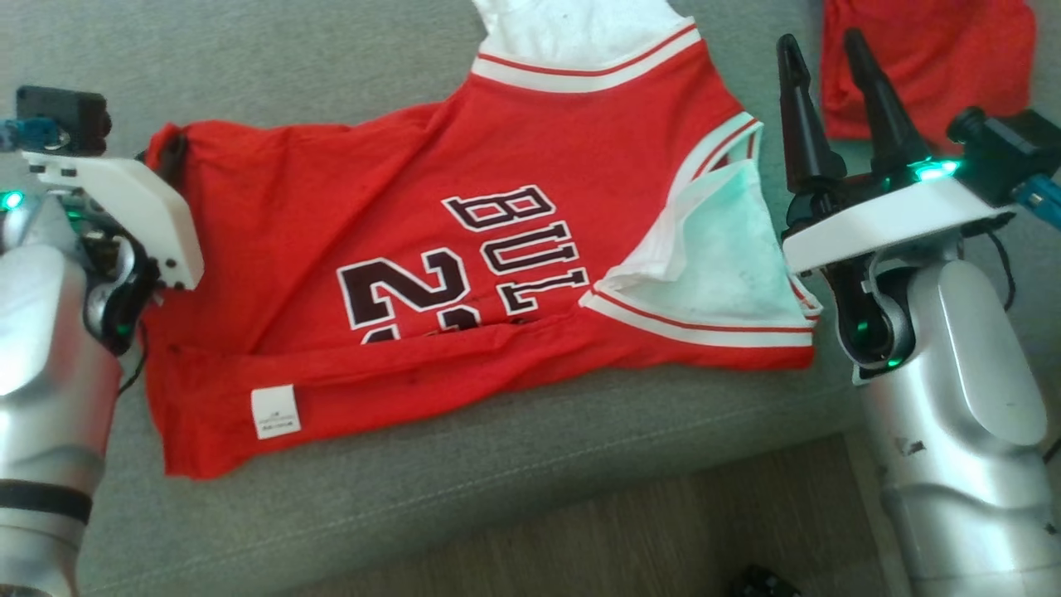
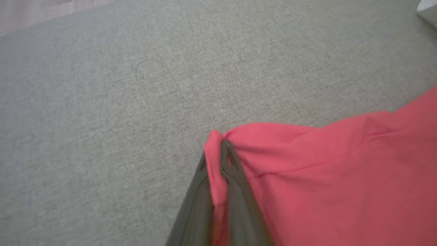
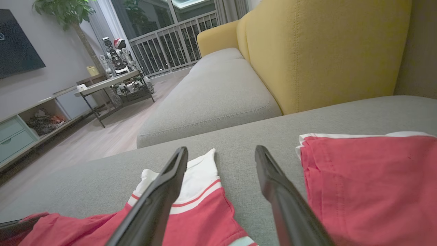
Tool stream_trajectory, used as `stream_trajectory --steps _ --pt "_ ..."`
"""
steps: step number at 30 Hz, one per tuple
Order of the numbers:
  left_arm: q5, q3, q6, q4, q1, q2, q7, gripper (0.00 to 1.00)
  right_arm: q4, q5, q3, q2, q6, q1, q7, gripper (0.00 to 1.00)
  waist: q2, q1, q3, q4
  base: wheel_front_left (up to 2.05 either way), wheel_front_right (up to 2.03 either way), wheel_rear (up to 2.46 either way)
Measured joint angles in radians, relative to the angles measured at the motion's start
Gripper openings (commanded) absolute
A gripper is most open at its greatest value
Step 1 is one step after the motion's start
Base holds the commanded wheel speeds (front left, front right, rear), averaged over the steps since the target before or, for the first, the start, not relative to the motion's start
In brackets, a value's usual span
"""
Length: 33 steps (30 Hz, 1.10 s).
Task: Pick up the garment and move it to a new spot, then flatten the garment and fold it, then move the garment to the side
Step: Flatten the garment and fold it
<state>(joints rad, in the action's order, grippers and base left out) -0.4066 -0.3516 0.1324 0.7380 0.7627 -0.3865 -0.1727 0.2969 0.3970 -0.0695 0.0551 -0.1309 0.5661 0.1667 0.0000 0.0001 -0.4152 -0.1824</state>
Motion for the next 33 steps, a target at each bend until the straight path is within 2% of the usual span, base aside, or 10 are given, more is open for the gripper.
stream_trajectory --steps 7,12,14,17,22,29,33 --pt "-0.004 -0.001 -0.018 -0.005 -0.016 0.035 0.115 0.0 0.005 -0.056 0.018 0.001 0.0 0.033 -0.057 1.0 0.0 0.0 0.014 0.056 0.0 0.0 0.0" --pt "-0.02 0.0 -0.026 -0.054 -0.033 0.082 0.179 0.0 0.073 -0.104 0.065 0.002 0.0 0.116 -0.16 1.0 0.0 0.0 0.02 0.114 0.0 0.0 0.0" --pt "0.002 -0.027 -0.039 -0.078 -0.035 0.089 0.213 0.0 0.121 -0.119 0.096 0.003 0.0 0.16 -0.204 1.0 0.0 0.0 0.018 0.14 0.0 0.0 0.0" --pt "0.006 -0.032 -0.052 -0.096 -0.041 0.121 0.251 0.0 0.231 -0.072 0.178 0.004 0.0 0.244 -0.268 1.0 0.0 0.0 0.01 0.178 0.0 0.0 0.0" --pt "-0.001 -0.032 -0.08 -0.104 -0.04 0.175 0.318 0.0 0.39 -0.171 0.211 0.059 0.0 0.383 -0.293 1.0 0.0 0.0 -0.026 0.231 0.0 0.0 0.0" --pt "-0.001 -0.04 -0.085 -0.085 0.011 0.229 0.365 0.0 0.605 -0.255 0.267 0.111 0.0 0.564 -0.333 1.0 0.0 0.0 -0.096 0.29 0.0 0.0 0.0" --pt "-0.001 -0.05 -0.079 -0.065 0.055 0.249 0.379 0.0 0.7 -0.275 0.28 0.118 0.0 0.626 -0.344 1.0 0.0 0.0 -0.129 0.318 0.0 0.0 0.0"
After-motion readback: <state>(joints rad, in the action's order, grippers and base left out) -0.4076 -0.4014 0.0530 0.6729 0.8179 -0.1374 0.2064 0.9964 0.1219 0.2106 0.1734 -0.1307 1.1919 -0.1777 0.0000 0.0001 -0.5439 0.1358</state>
